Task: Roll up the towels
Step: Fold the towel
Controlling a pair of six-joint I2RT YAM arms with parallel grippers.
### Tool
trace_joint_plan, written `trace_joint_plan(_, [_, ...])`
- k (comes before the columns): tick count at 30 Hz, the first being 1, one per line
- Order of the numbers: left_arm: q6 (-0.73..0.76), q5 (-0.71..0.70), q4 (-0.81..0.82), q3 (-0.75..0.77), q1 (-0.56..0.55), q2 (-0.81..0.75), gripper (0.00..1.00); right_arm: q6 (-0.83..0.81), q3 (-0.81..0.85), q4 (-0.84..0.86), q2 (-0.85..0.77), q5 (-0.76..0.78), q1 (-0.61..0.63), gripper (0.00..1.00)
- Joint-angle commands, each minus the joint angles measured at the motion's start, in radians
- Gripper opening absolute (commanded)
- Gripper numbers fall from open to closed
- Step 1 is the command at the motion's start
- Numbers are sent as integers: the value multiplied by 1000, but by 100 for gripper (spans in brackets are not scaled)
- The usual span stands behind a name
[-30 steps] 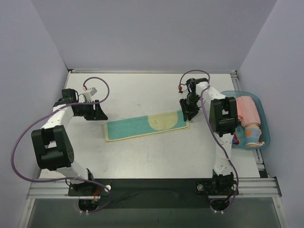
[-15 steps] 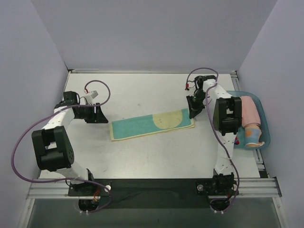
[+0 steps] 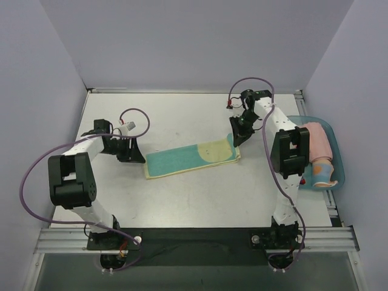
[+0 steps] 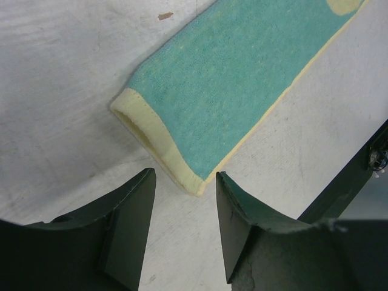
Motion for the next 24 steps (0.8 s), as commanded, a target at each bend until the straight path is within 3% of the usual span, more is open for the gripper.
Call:
trace_joint_plan(1, [-21,25,43,4,-31,25,53,4,32,-68,-89,-54,65,0])
trace_joint_plan(13, [-47,16,92,4,-35,152,29,56,139,-66,-7,-121,234,0])
trace_joint_plan(24, [-38,8,103,-25,-35,198,24,109,277,-52,140,-153,320,0])
